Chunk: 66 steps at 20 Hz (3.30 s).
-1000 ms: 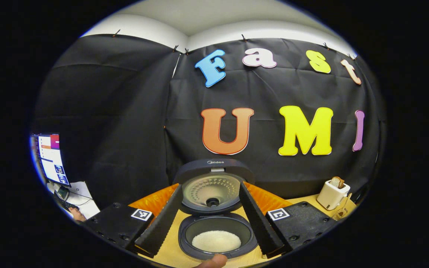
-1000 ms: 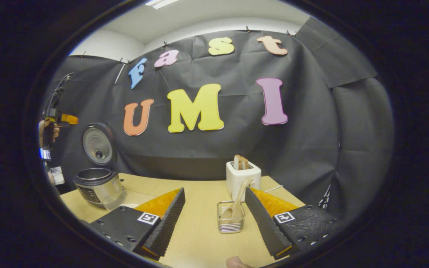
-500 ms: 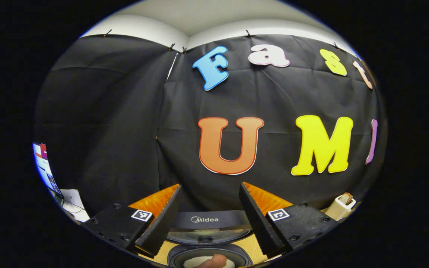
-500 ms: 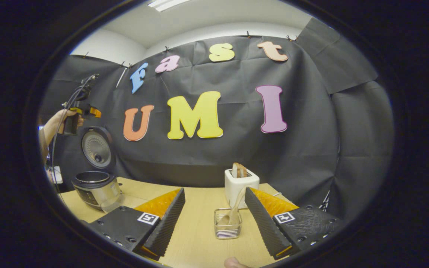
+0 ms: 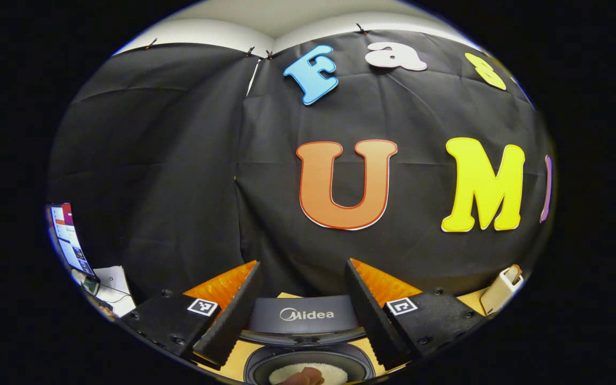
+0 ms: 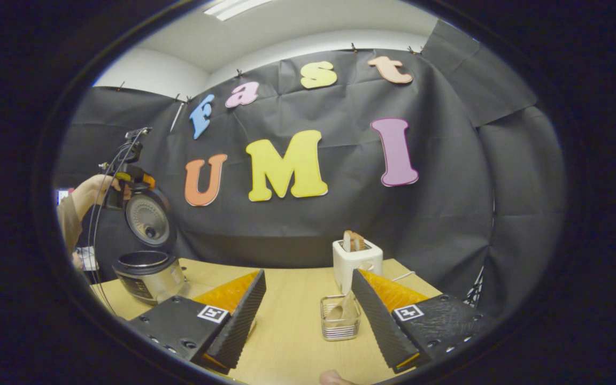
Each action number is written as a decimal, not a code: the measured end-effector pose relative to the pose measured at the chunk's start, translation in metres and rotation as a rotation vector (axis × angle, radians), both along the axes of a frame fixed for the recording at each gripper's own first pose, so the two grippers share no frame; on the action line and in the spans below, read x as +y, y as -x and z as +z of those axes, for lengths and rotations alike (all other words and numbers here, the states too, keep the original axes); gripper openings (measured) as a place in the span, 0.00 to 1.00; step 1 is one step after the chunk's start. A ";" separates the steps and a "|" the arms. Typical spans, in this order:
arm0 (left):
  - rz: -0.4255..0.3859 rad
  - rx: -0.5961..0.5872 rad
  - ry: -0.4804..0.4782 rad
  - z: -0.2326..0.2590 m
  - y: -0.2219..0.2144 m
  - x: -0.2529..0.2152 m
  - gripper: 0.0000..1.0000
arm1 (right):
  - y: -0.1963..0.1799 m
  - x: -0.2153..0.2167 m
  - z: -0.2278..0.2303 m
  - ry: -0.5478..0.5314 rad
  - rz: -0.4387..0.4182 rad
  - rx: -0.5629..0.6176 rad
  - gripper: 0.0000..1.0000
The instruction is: Close the left gripper, press the button to open the rice cooker; take a wooden spoon from the chopstick holder with the right hand, scoop a spoonful of rice and pour it into the rice cooker, then put the wooden spoon back into the chopstick holder.
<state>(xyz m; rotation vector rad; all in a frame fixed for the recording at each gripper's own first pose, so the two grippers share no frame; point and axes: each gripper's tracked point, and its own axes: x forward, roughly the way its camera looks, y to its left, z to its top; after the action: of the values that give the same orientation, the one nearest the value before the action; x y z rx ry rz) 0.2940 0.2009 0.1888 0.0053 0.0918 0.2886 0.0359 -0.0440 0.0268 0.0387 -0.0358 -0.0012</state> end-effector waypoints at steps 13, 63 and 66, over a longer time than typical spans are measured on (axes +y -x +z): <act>0.001 -0.023 -0.026 -0.065 0.108 -0.043 0.98 | 0.076 0.040 0.038 0.003 0.111 -0.124 0.96; -0.204 -0.052 -0.104 -0.168 0.194 -0.135 0.98 | 0.084 0.040 0.040 0.042 0.042 -0.116 0.96; -0.217 -0.102 -0.107 -0.143 0.228 -0.150 1.00 | 0.082 0.042 0.036 0.062 0.013 -0.102 0.96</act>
<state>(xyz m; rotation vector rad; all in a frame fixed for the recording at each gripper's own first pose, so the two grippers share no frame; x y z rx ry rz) 0.0660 0.0511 0.0456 0.1062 -0.0259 0.0764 -0.0458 -0.0025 0.0627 -0.0226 -0.1379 0.0149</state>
